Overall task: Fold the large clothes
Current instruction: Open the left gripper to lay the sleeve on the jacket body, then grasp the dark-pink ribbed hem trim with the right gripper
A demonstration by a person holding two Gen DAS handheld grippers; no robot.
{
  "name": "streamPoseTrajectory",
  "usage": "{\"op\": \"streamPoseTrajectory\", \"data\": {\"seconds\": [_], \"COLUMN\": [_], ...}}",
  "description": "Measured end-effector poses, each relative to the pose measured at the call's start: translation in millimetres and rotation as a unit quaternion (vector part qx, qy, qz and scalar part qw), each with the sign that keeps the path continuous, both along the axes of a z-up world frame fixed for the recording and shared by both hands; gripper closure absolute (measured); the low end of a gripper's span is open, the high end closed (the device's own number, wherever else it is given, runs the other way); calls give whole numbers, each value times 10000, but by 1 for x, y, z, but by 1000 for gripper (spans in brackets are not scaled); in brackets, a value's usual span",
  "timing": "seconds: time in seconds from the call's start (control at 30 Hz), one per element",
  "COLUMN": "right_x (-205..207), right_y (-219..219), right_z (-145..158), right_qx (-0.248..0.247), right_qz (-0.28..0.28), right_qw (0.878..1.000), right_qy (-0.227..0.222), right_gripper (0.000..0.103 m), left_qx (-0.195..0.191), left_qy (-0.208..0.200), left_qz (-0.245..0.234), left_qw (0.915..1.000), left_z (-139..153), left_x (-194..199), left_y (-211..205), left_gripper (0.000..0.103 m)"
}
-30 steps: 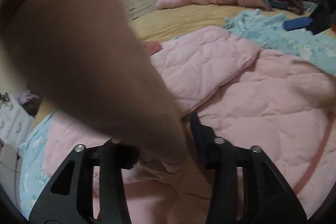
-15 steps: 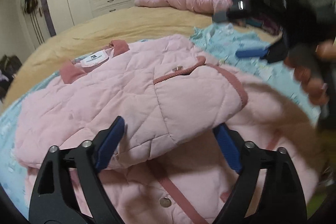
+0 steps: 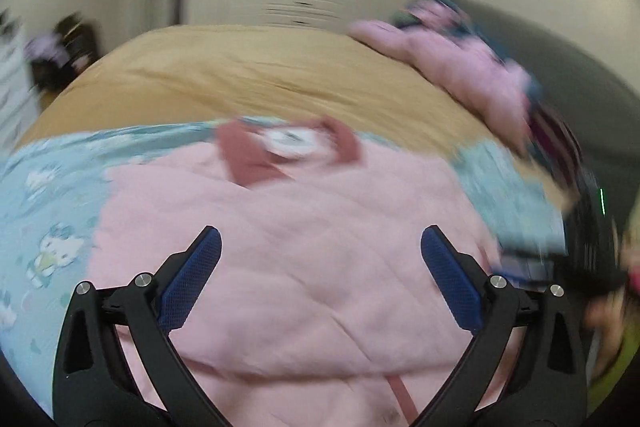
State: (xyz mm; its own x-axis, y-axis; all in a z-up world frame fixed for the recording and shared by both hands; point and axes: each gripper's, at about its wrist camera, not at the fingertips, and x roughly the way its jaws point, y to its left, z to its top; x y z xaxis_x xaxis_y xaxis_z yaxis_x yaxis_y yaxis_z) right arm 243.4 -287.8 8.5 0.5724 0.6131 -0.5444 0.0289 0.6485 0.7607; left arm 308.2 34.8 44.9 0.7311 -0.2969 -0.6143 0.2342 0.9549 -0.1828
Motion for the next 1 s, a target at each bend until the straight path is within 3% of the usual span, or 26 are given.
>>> {"op": "streamPoseTrajectory", "data": {"seconds": [0.1,0.17,0.3,0.4,0.43,0.53,0.67,0.77,1.0], "right_x": [4,7,15,20,21,22,24,31,55], "right_y": [6,8,9,13,15,17,27,44,67], "right_z": [-9,-14,-26,-30,-31,-25,7,49,142], "right_qx": [136,191,233,66,25,-65,-593,-1031,-1981], "right_qz": [-98,-125,-262,-337,-323,-348,-205,59,268], "right_qw": [9998,9996,9989,9990,9992,9994,9963,9872,9488], "right_qy": [122,175,311,282,222,-12,-579,-1213,-2447], "right_gripper": [9,17,33,52,69,90,93,93,95], "left_qx": [-384,-649,-766,-891,-897,-858,-1168,-1269,-1356], "left_qy": [-98,-255,-409,-199,-173,-123,-81,-107,-50], "left_qz": [670,919,1423,1618,1658,1766,2011,2102,2043], "left_qw": [9970,9933,9860,9826,9819,9805,9726,9693,9695], "left_z": [9,8,-4,-12,-14,-18,-24,-24,-28], "left_x": [15,13,4,9,10,10,5,5,10], "left_y": [42,69,112,139,145,158,181,189,186], "left_gripper": [9,9,9,9,9,9,9,9,9]}}
